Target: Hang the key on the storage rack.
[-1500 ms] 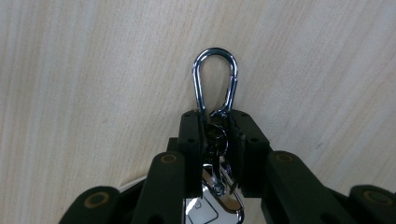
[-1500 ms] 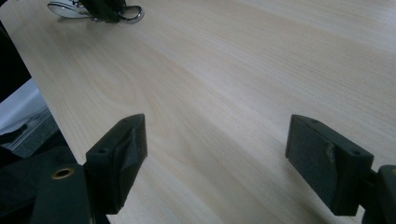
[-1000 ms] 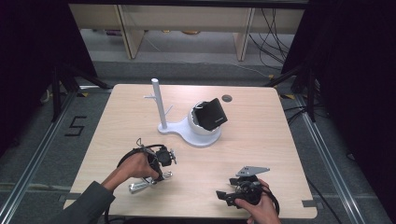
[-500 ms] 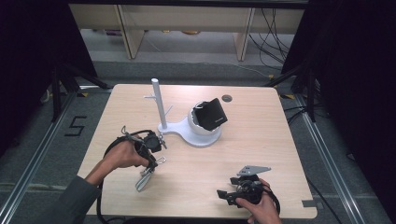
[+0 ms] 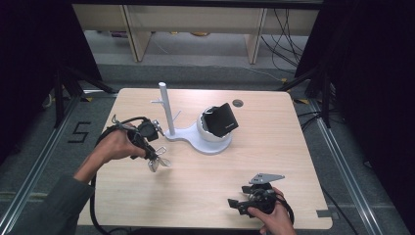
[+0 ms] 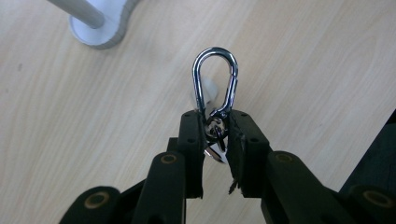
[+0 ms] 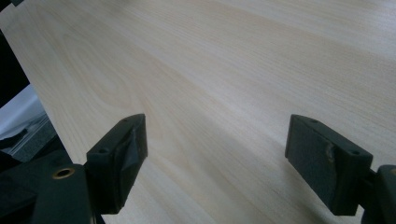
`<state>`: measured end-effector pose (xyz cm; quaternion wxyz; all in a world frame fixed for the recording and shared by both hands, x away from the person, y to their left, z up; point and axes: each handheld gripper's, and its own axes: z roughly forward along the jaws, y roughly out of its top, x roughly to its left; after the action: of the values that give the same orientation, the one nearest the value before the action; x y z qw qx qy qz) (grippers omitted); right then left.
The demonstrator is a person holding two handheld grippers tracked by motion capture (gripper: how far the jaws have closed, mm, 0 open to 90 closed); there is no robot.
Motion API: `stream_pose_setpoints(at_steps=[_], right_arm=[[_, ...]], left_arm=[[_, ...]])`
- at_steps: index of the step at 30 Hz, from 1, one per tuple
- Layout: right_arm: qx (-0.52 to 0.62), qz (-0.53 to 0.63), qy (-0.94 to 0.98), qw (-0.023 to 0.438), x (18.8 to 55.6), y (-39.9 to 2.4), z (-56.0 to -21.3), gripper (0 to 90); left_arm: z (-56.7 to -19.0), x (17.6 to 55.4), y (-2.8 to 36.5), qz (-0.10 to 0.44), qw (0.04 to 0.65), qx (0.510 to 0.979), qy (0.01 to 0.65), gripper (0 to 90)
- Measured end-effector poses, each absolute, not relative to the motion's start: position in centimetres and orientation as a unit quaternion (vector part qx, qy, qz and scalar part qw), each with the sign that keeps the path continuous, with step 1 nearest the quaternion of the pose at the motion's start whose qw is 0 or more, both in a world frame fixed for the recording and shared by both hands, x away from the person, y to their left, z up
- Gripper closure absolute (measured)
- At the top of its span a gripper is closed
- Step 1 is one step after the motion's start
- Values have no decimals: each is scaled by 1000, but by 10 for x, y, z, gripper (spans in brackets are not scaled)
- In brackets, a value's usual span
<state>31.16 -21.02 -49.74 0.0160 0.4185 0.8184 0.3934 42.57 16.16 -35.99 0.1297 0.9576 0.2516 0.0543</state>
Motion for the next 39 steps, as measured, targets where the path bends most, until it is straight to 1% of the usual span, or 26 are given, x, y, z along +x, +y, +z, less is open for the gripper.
stream_pose_setpoints(at_steps=[3,7,10,13,18,24,25,28,30,31,35,36,39], right_arm=[[417,396,818,18,311,-210,-498,220],[419,395,818,8,312,-210,-498,219],[419,393,818,15,312,-210,-498,219],[416,396,818,12,312,-210,-498,220],[418,396,818,14,312,-211,-498,219],[418,395,818,12,312,-211,-498,219],[417,398,817,5,312,-210,-498,219],[416,396,818,10,312,-210,-497,219],[414,396,819,12,311,-210,-496,219],[412,398,819,15,312,-210,-497,220],[411,403,818,5,312,-210,-497,219],[415,397,819,11,311,-210,-496,220],[413,398,819,11,311,-210,-496,219]], left_arm=[[-350,431,167,55,124,956,259,752],[-335,437,175,65,128,951,275,752],[-324,444,182,68,137,946,285,752],[-317,448,185,77,141,941,299,752],[-305,456,190,85,130,938,310,752],[-295,467,194,87,134,931,327,753],[-293,468,194,86,133,931,328,752],[-291,472,194,88,128,931,330,752],[-289,474,194,91,139,926,340,752],[-287,475,195,90,132,928,336,752],[-283,479,196,95,133,924,344,752],[-282,480,196,95,135,923,348,752],[-279,483,197,96,132,923,349,752]])
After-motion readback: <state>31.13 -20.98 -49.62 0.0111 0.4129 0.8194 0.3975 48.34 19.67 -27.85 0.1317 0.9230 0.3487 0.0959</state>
